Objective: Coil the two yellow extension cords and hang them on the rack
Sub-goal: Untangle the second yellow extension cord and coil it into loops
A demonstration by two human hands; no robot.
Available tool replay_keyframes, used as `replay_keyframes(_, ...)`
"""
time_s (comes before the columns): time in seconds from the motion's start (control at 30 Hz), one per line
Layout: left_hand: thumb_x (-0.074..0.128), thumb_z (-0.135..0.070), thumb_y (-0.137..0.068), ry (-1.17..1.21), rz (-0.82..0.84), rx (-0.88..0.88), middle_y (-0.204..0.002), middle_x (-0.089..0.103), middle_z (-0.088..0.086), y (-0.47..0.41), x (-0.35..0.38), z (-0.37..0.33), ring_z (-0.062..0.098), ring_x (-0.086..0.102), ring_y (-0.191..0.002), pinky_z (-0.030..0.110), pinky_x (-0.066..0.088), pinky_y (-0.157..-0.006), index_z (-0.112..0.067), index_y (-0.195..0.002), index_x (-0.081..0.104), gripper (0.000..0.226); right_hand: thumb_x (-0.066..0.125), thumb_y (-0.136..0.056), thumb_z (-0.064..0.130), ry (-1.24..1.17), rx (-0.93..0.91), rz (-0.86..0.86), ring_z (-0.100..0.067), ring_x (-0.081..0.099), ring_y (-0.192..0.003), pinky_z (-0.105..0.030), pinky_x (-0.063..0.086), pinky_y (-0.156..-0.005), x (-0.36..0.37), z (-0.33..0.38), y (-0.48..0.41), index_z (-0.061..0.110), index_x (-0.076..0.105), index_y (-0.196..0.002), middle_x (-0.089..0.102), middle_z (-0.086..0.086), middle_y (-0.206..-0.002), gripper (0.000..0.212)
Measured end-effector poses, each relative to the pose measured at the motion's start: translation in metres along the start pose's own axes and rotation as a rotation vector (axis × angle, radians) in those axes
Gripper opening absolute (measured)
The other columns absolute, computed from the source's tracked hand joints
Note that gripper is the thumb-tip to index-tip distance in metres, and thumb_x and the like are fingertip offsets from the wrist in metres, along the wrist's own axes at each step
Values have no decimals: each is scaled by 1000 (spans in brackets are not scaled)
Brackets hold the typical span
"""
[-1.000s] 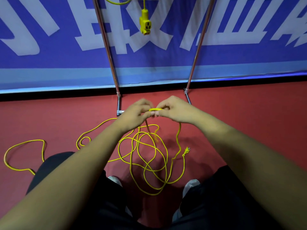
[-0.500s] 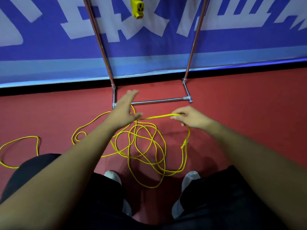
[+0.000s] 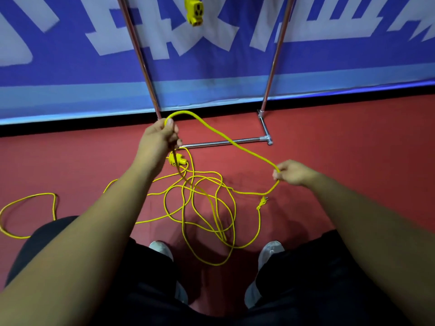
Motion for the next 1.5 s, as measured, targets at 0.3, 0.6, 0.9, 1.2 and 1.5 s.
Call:
replay_keyframes(0.3,71,-35,-74,-935,-33,352,-152,27,23,1,7,12,36,21,-145,43,19,-119,1,-147,24,94,55,-96,17,-75,-545,-66,-4,45,-46,-21,36,-51,-35,158,53,11,70,-93,50,10,-47,17)
replay_keyframes(0.6,60,-9,-89,-816,193,-379,-73,61,12,15,-2,20,23,55,-67,29,46,-62,8,-90,66,18,52,-95,25,243,-159,-319,-38,61,-87,-38,50,-75,-31,134,29,10,58,-81,60,-17,-85,21)
replay_keyframes(0.9,52,-32,-100,-747,548,137,-77,60,-5,41,46,2,9,55,-71,34,47,-71,-16,-93,60,19,66,-87,15,-82,-580,-184,-2,45,-56,-20,36,-55,-12,170,55,13,71,-78,60,3,-62,11)
replay_keyframes(1.2,49,-17,-99,-138,49,-2,-56,47,-4,5,-20,-23,12,48,-51,30,33,-59,-10,-80,57,21,56,-93,8,-2,-187,-20,-16,52,-77,-23,40,-67,1,60,-2,9,64,-80,61,-2,-77,15)
replay_keyframes(1.5,54,-45,-94,-496,386,164,-127,61,-3,26,3,-19,6,56,-114,27,42,-101,-19,-134,50,48,61,-94,18,-143,-673,-81,-4,31,-49,-18,24,-47,-5,180,55,5,72,-91,39,4,-56,17)
Point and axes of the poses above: each hand's wrist, its own y-axis away from the middle knuckle, its own x-axis out of the palm, z = x × y, the point moved 2 cm from there along -y, towards the middle knuckle
